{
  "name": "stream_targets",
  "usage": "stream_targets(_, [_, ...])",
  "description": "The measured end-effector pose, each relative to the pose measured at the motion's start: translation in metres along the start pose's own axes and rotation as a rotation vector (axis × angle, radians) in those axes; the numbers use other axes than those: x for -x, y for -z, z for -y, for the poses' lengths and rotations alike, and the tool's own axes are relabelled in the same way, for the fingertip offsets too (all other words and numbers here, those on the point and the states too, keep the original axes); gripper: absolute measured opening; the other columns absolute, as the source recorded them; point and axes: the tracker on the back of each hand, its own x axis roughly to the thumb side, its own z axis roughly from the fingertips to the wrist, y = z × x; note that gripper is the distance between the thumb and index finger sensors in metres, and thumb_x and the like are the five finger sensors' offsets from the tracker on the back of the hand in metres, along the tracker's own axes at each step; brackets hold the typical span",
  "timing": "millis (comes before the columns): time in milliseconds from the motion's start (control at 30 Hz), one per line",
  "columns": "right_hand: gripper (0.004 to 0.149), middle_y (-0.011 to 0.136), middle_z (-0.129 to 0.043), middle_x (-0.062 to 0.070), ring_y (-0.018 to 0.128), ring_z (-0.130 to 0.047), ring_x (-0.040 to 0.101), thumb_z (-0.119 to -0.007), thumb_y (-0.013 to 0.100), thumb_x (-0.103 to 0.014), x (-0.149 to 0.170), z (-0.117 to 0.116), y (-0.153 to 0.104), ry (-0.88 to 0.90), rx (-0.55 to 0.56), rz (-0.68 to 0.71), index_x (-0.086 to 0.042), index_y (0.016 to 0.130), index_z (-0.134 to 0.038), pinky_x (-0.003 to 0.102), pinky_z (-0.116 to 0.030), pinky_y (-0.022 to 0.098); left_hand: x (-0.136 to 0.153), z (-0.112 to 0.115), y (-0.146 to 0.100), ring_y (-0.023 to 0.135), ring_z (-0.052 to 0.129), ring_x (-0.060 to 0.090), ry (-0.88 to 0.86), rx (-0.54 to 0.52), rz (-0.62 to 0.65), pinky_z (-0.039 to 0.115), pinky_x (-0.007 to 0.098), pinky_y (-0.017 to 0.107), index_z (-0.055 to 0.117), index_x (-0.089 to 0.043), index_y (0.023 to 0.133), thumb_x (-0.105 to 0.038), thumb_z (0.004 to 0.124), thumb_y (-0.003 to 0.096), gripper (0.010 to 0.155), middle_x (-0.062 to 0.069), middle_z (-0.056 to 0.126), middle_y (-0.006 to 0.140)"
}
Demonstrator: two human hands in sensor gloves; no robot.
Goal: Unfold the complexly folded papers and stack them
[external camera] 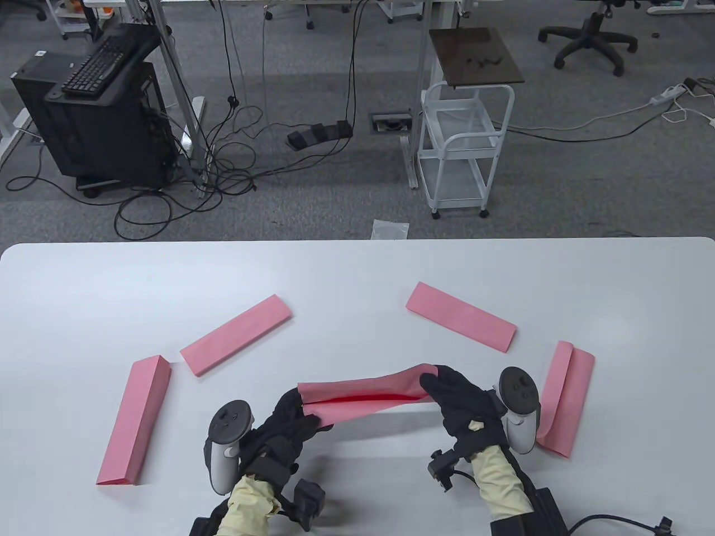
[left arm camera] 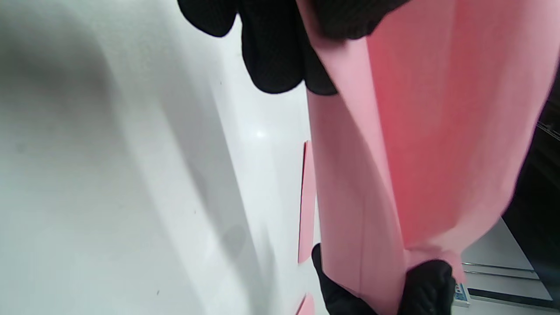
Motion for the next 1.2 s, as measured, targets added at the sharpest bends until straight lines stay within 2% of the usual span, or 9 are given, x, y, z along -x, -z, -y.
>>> stream_targets(200, [0.041, 0.063, -0.095, 0.010, 0.073, -0.086, 0.035, -0.075, 0.050, -0.033, -0.009, 0.019, 0.015, 0.000, 0.052, -0.113, -0.006, 0.079, -0.085, 0.063, -0.039, 0.073, -0.007, -0.011, -0.015, 0.092, 0.087, 0.018, 0.262, 0.036, 0.115, 0.053, 0.048, 0.080, 0.017, -0.035, 0.108, -0.026, 0.073, 0.0537, 0.079, -0.014, 0.084, 0.089])
stream_targets(300, [0.041, 0.061, -0.096, 0.010, 0.071, -0.088, 0.034, -0.076, 0.050, -0.033, -0.013, 0.020, 0.025, -0.054, -0.037, -0.165, -0.005, 0.078, -0.086, 0.062, -0.041, 0.073, -0.010, -0.013, -0.023, 0.093, 0.085, 0.019, 0.352, 0.053, 0.211, 0.052, 0.051, 0.080, 0.012, -0.038, 0.106, -0.026, 0.072, 0.0539, 0.081, -0.013, 0.081, 0.091])
stream_targets(533, [0.041, 0.061, -0.097, 0.011, 0.071, -0.088, 0.034, -0.076, 0.049, -0.032, -0.019, 0.017, 0.036, -0.117, -0.063, -0.220, -0.005, 0.077, -0.087, 0.062, -0.041, 0.072, 0.006, -0.012, -0.018, 0.093, 0.084, 0.021, 0.270, 0.041, 0.176, 0.052, 0.055, 0.079, 0.015, -0.039, 0.106, -0.025, 0.073, 0.0535, 0.080, -0.013, 0.081, 0.091])
stream_targets(600, [0.041, 0.060, -0.097, 0.011, 0.070, -0.088, 0.034, -0.076, 0.049, -0.032, -0.019, 0.019, 0.036, -0.138, -0.051, -0.251, -0.004, 0.077, -0.087, 0.062, -0.041, 0.072, 0.004, -0.011, -0.018, 0.092, 0.085, 0.021, 0.297, 0.003, 0.211, 0.052, 0.055, 0.078, 0.014, -0.040, 0.106, -0.025, 0.073, 0.0529, 0.081, -0.012, 0.082, 0.091])
stream_targets(667, [0.041, 0.060, -0.097, 0.011, 0.070, -0.089, 0.034, -0.076, 0.049, -0.032, -0.018, 0.022, 0.036, -0.153, -0.040, -0.272, -0.004, 0.077, -0.087, 0.062, -0.042, 0.072, 0.001, -0.010, -0.018, 0.094, 0.083, 0.020, 0.350, 0.053, 0.269, 0.050, 0.057, 0.079, 0.013, -0.044, 0.105, -0.025, 0.072, 0.0539, 0.080, -0.014, 0.080, 0.092])
stream_targets(767, [0.041, 0.060, -0.097, 0.011, 0.070, -0.089, 0.034, -0.076, 0.049, -0.032, -0.016, 0.024, 0.039, -0.172, -0.042, -0.296, -0.004, 0.077, -0.087, 0.062, -0.042, 0.072, -0.002, -0.007, -0.018, 0.093, 0.085, 0.019, 0.369, 0.048, 0.301, 0.051, 0.057, 0.078, 0.022, -0.041, 0.107, -0.026, 0.073, 0.0527, 0.077, -0.014, 0.082, 0.091])
stream_targets(900, [0.041, 0.060, -0.097, 0.011, 0.070, -0.089, 0.034, -0.076, 0.049, -0.032, -0.013, 0.025, 0.045, -0.201, -0.056, -0.309, -0.004, 0.077, -0.087, 0.062, -0.042, 0.072, 0.000, -0.007, -0.016, 0.093, 0.086, 0.019, 0.346, 0.098, 0.286, 0.051, 0.058, 0.078, 0.059, -0.042, 0.100, -0.026, 0.076, 0.0522, 0.053, -0.014, 0.084, 0.091])
stream_targets(1100, [0.041, 0.062, -0.096, 0.012, 0.073, -0.087, 0.035, -0.076, 0.049, -0.031, -0.012, 0.021, 0.059, -0.147, -0.121, -0.338, -0.004, 0.078, -0.086, 0.062, -0.040, 0.073, 0.003, -0.011, -0.014, 0.094, 0.083, 0.022, 0.309, 0.110, 0.281, 0.049, 0.060, 0.078, 0.064, -0.040, 0.094, -0.024, 0.074, 0.0527, 0.045, -0.011, 0.081, 0.093])
stream_targets(1200, [0.041, 0.063, -0.096, 0.012, 0.073, -0.086, 0.035, -0.076, 0.050, -0.031, -0.011, 0.020, 0.065, -0.133, -0.112, -0.345, -0.005, 0.079, -0.086, 0.062, -0.039, 0.073, 0.006, -0.012, -0.013, 0.097, 0.081, 0.025, 0.272, 0.115, 0.251, 0.048, 0.061, 0.078, 0.077, -0.036, 0.084, -0.025, 0.072, 0.0544, 0.032, -0.007, 0.079, 0.096])
